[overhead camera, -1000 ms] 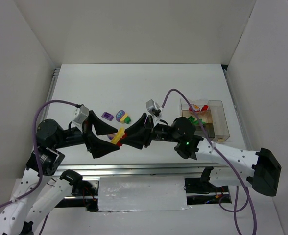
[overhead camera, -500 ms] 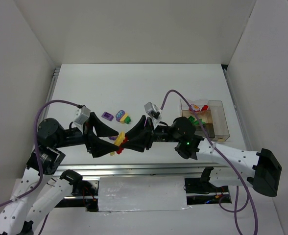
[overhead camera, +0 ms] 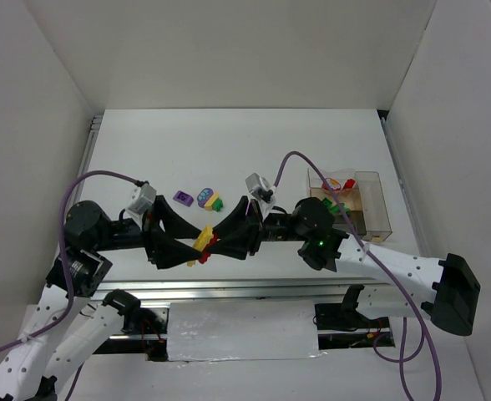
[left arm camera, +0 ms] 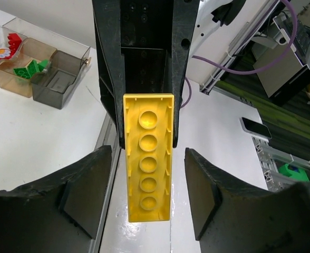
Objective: Sort the legos into containers by color
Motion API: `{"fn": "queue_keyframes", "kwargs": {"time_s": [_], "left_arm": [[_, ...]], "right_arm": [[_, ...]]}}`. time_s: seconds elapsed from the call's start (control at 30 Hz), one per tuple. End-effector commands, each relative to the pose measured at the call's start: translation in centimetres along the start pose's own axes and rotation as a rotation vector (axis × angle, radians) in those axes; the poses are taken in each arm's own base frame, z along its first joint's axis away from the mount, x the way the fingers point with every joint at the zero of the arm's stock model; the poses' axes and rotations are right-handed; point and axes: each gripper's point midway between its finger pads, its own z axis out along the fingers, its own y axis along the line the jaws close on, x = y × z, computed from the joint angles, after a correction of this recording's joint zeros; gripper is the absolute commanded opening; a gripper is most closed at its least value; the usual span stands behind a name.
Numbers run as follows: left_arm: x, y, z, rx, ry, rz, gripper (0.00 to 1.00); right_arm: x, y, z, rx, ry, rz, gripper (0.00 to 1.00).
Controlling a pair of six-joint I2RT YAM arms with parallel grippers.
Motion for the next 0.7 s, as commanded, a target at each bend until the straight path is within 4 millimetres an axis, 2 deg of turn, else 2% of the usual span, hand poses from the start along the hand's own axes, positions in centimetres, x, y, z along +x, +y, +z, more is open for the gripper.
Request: {"fn": "queue_keyframes", "kwargs": {"time_s": [0.0, 0.03, 0.1, 0.2, 0.23, 0.27, 0.3, 0.33, 0.47, 0.5, 0.6, 0.67], "left_arm": [[-0.4, -0.5, 0.2, 0.051, 0.002, 0.055, 0.69], [-0.4, -0.6, 0.2, 0.057, 0.004, 0.057, 0.58], [-0.4, -0.6, 0.2, 0.058, 0.001, 0.059, 0.48], [-0.4, -0.9, 0.2, 0.076, 0.003, 0.065, 0.43], [-0.5, -1.1, 0.2, 0.082, 0.001, 0.072, 0.28], [-0.5, -1.1, 0.2, 0.085, 0.001, 0.076, 0.19], [-0.7, -1.3, 0.1, 0.085, -0.002, 0.092, 0.05], [-0.7, -1.3, 0.1, 0.077, 0.0, 0.086, 0.0], [-1.5, -1.4, -0.4, 0.018, -0.044, 0.121, 0.0], [-1.6, -1.4, -0.5, 0.008, -0.053, 0.13, 0.0], [-1.8, -1.5, -0.7, -0.005, -0.072, 0.148, 0.0], [-1.9, -1.4, -0.7, -0.007, -0.079, 0.148, 0.0]], "right_arm": [[-2.7, 1.0, 0.6, -0.033, -0.05, -0.057, 0.02], [-2.7, 0.9, 0.7, -0.034, -0.045, -0.054, 0.02], [-2.6, 1.0, 0.7, -0.04, -0.041, -0.052, 0.02], [-2.4, 1.1, 0.8, -0.049, -0.035, -0.046, 0.02], [-2.3, 1.1, 0.8, -0.054, -0.031, -0.045, 0.02], [-2.2, 1.1, 0.9, -0.057, -0.027, -0.047, 0.01], [-2.1, 1.0, 0.8, -0.055, -0.024, -0.05, 0.0], [-1.7, 1.0, 0.6, -0.055, -0.017, -0.05, 0.0], [-0.2, 0.0, -1.0, -0.05, 0.019, -0.055, 0.0], [-0.4, -0.2, -1.9, -0.077, 0.014, -0.076, 0.0], [1.1, -0.5, -4.2, -0.082, 0.041, -0.047, 0.0], [1.2, -1.5, -5.3, -0.037, 0.047, -0.056, 0.0]]}}
